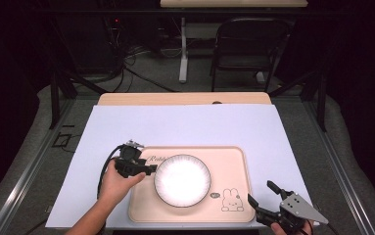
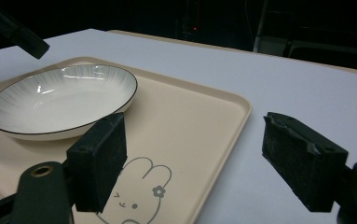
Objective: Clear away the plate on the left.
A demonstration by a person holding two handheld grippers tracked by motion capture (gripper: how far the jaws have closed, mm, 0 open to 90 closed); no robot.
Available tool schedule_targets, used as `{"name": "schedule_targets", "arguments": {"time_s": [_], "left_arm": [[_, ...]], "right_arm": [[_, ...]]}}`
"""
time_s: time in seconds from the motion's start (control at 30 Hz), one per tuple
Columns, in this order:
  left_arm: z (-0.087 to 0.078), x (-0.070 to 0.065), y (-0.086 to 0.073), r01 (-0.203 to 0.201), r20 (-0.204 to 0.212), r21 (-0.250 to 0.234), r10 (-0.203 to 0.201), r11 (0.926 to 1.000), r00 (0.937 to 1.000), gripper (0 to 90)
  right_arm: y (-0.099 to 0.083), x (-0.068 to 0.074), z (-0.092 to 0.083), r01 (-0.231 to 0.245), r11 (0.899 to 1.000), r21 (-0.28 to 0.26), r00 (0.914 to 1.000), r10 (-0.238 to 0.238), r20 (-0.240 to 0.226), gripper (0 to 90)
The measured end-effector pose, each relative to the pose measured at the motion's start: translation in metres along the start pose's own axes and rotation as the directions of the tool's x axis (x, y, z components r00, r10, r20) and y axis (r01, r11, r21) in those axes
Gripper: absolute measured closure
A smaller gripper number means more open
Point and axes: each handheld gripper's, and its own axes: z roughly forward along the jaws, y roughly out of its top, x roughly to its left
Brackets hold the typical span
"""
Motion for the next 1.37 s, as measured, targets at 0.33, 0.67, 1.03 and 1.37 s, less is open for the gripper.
{"name": "schedule_targets", "arguments": {"time_s": [0.33, 0.67, 1.03, 1.37], "left_arm": [[-0.021, 0.014, -0.015, 0.005, -0.054, -0.048, -0.008, 0.9988, 0.9985, 44.2], [-0.028, 0.034, -0.046, 0.064, -0.070, -0.084, -0.070, 0.9944, 0.9950, 44.2], [-0.028, 0.049, -0.068, 0.145, -0.052, -0.152, -0.154, 0.9778, 0.9867, 44.2], [-0.026, 0.057, -0.074, 0.185, -0.032, -0.158, -0.193, 0.9699, 0.9808, 44.1]], "right_arm": [[0.000, 0.000, 0.000, 0.002, 1.000, 0.001, 1.0000, -0.002, 0.001, 21.4], [0.000, 0.000, 0.000, 0.003, 1.000, 0.002, 1.0000, -0.003, 0.003, 21.4], [0.000, 0.000, 0.001, 0.004, 1.000, 0.003, 1.0000, -0.004, 0.000, 21.4], [-0.001, -0.001, -0.002, 0.001, 1.000, 0.001, 1.0000, -0.001, 0.007, 21.4]]}}
